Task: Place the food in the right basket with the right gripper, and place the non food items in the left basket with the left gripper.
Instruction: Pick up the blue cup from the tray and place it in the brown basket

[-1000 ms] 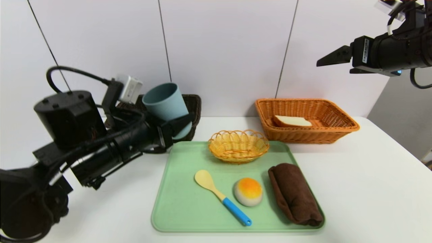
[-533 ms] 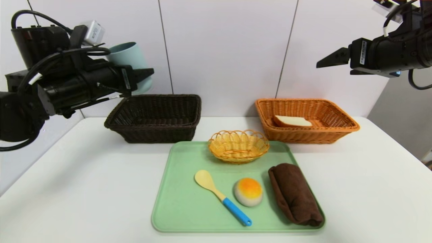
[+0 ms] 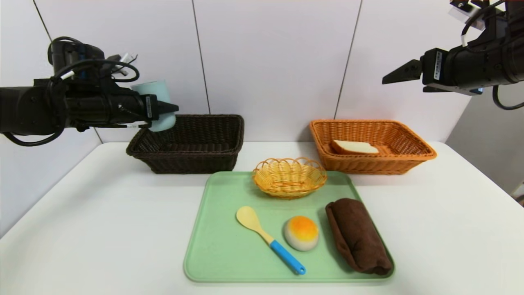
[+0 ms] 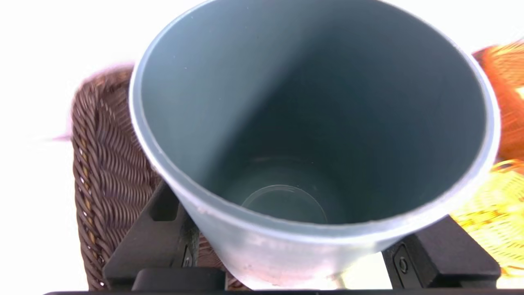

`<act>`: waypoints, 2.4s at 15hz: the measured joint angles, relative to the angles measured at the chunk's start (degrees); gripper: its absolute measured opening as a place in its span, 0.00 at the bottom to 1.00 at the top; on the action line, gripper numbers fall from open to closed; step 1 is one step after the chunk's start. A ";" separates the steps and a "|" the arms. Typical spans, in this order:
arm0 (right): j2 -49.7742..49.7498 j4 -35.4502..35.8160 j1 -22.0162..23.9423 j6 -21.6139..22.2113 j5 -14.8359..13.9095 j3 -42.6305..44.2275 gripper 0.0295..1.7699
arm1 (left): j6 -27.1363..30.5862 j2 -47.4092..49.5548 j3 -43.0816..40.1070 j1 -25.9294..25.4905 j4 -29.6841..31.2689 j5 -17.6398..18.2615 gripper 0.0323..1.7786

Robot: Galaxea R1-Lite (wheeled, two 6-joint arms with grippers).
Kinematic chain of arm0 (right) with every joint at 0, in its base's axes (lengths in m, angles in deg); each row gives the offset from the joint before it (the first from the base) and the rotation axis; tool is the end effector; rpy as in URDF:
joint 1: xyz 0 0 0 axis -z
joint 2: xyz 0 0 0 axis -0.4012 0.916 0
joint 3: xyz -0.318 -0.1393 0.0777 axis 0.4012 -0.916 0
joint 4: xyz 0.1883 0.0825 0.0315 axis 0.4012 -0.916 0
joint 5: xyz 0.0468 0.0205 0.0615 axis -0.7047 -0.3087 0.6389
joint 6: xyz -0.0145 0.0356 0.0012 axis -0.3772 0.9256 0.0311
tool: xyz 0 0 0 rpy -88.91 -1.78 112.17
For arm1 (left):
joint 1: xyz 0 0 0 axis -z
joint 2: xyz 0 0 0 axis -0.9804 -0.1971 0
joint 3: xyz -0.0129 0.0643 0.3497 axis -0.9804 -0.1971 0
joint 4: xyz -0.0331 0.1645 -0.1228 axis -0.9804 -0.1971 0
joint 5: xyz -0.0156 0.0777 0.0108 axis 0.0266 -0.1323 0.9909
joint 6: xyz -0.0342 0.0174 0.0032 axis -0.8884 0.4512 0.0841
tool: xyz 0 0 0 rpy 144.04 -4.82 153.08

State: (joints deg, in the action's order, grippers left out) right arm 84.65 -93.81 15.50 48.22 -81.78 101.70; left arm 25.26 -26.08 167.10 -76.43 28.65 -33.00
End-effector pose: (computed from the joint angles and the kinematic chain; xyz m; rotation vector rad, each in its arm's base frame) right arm 0.3341 0.0519 0.3906 0.1543 0.4821 0.2017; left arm 0.4125 -0.0280 0.2967 -0.1240 0.3285 -0.3448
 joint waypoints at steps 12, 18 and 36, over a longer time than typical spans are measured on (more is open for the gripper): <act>1.82 0.09 0.00 -0.09 -0.83 0.67 0.97 | 0.52 -13.09 8.92 -2.02 -1.87 -0.02 0.64; 3.34 0.04 0.00 -0.07 -1.52 2.44 0.97 | 1.07 -15.81 12.20 -1.94 -4.38 0.06 0.64; 5.77 0.02 1.05 0.61 -1.46 4.39 0.97 | -0.26 -9.31 17.94 -0.78 -13.02 1.52 0.90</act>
State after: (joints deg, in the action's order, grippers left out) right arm 90.42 -93.79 16.55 48.83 -83.25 106.09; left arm 25.01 -35.40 185.04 -77.21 15.63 -31.47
